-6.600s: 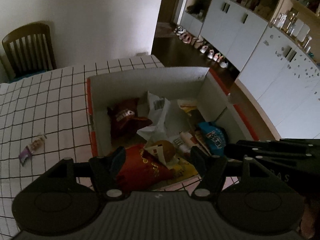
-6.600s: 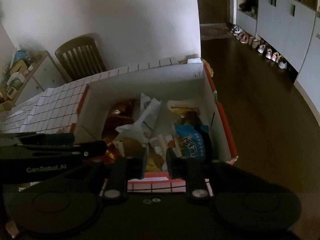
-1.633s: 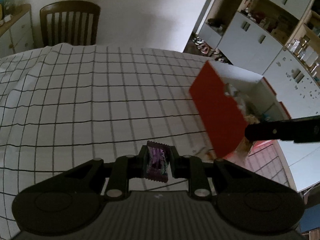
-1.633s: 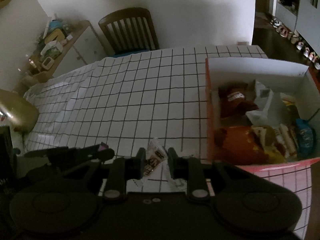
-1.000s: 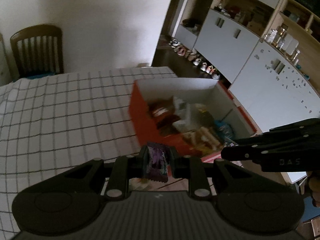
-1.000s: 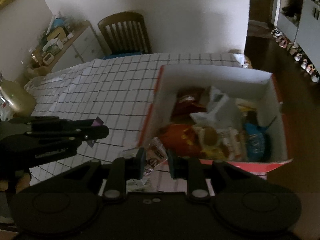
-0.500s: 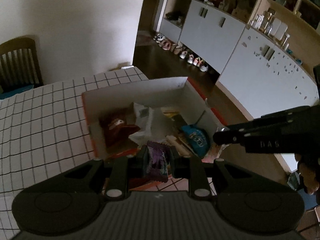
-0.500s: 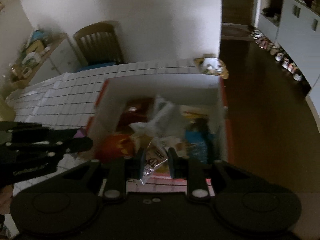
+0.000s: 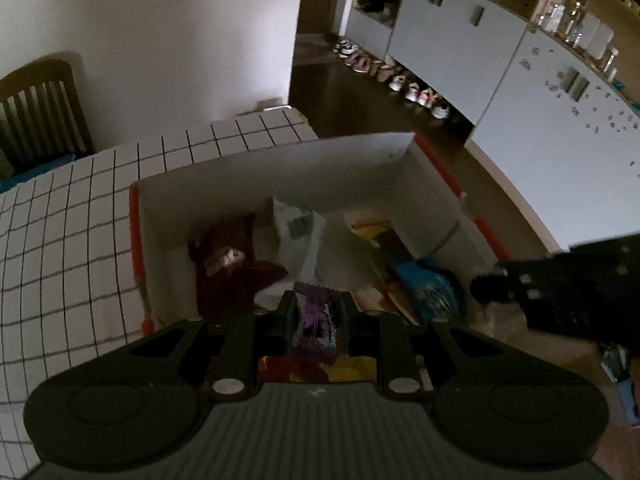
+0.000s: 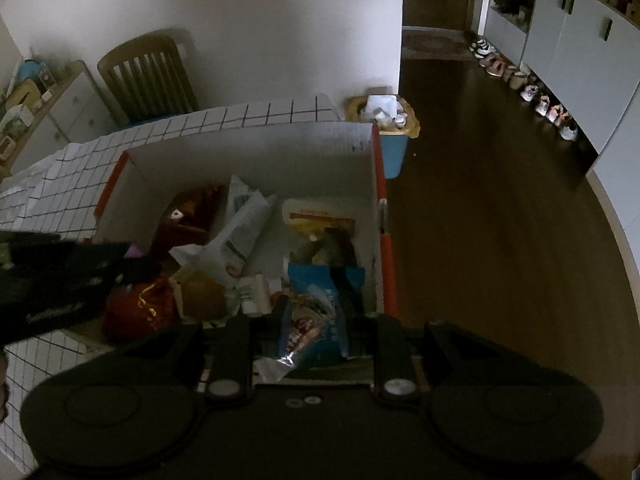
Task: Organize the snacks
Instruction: 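Lower both items into the box and open both grippers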
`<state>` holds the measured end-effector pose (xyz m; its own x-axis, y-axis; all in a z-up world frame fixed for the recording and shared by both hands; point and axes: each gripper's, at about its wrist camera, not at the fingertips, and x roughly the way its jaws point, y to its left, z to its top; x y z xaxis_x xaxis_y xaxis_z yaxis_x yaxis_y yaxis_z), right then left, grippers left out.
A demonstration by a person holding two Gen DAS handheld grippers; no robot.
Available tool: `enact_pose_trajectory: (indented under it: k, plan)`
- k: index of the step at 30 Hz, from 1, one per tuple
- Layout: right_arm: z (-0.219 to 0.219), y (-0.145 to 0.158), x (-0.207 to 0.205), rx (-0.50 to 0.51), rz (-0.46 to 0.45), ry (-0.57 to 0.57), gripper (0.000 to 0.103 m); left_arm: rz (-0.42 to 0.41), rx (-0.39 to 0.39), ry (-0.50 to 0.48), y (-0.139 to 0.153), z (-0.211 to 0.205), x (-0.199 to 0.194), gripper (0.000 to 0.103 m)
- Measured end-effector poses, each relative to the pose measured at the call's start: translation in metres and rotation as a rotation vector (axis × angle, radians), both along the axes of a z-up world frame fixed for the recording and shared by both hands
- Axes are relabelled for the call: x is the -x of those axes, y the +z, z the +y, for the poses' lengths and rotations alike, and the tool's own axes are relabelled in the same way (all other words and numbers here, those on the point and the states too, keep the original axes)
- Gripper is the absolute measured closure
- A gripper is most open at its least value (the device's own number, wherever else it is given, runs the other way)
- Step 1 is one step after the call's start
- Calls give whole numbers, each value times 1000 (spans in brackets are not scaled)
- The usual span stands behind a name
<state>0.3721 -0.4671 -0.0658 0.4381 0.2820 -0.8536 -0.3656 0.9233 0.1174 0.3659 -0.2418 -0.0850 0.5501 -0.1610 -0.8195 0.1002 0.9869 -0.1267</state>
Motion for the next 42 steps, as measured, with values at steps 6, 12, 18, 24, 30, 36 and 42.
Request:
enact_pose_trajectory:
  k: [6, 12, 18, 24, 30, 36, 42]
  plan:
    - [10, -9, -6, -3, 14, 21, 85, 33, -9, 25, -18, -6, -23, 81]
    - [17, -17, -10, -15, 34, 30, 86, 81, -14, 17, -34, -12, -31, 81]
    - [18, -22, -12, -18, 49, 27, 85, 103, -17, 17, -43, -14, -33, 81]
    - [19, -26, -9, -19, 66, 37, 83, 107, 1, 32, -44, -11, -34, 78]
    - [20, -23, -2, -18, 68, 35, 77, 90, -20, 44, -41, -8, -28, 36]
    - [18, -17, 7, -22, 52, 28, 70, 47, -7, 40, -27, -5, -16, 28]
    - [9, -1, 22, -56, -2, 17, 34, 13, -20, 40, -12, -1, 2, 28]
